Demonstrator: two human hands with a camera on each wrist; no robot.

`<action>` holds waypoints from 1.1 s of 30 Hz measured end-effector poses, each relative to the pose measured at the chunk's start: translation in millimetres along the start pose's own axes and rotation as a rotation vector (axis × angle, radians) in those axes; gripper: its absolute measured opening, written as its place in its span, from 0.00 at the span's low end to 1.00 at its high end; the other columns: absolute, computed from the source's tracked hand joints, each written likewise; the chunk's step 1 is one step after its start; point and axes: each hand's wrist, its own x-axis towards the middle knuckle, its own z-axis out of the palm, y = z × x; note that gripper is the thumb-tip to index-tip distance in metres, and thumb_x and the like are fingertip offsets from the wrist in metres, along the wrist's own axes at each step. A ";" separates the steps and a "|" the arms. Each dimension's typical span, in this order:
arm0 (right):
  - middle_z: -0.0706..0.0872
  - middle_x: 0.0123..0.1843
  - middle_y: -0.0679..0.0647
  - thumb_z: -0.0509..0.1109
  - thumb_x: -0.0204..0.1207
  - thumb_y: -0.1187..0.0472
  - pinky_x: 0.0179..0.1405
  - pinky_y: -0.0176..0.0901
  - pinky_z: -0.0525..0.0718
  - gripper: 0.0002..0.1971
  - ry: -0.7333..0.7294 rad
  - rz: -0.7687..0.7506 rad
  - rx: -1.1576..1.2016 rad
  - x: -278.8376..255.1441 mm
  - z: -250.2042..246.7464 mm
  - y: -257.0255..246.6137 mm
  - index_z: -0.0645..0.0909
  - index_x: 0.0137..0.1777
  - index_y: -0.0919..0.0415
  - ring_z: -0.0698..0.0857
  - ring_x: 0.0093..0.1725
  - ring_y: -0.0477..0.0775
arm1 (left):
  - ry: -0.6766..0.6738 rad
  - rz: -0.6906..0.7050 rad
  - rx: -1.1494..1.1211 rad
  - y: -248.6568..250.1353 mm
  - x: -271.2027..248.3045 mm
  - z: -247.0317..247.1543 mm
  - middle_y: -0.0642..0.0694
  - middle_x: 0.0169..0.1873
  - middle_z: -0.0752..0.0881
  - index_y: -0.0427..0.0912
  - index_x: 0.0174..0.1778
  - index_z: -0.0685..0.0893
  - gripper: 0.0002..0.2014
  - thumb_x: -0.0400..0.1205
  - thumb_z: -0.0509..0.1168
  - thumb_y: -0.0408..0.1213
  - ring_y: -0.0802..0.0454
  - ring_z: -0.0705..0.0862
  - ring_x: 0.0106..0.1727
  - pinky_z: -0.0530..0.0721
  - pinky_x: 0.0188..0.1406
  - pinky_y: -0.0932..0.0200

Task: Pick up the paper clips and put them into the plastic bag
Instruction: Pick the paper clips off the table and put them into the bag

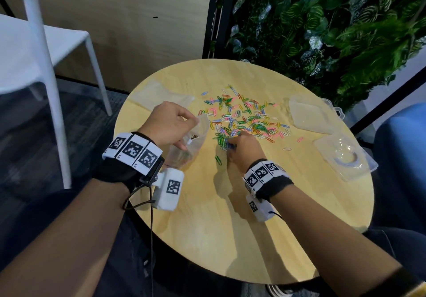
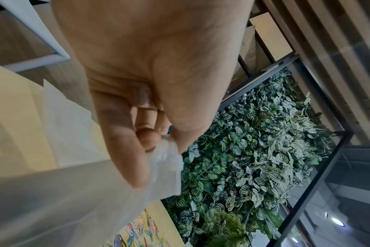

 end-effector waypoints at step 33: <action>0.79 0.20 0.47 0.70 0.70 0.70 0.21 0.27 0.69 0.14 0.001 -0.061 0.404 -32.8 -68.6 -40.5 0.84 0.25 0.58 0.74 0.18 0.41 | -0.170 0.049 -0.092 12.5 1.4 42.3 0.33 0.29 0.90 0.36 0.47 0.90 0.08 0.87 0.66 0.31 0.41 0.90 0.26 0.92 0.29 0.53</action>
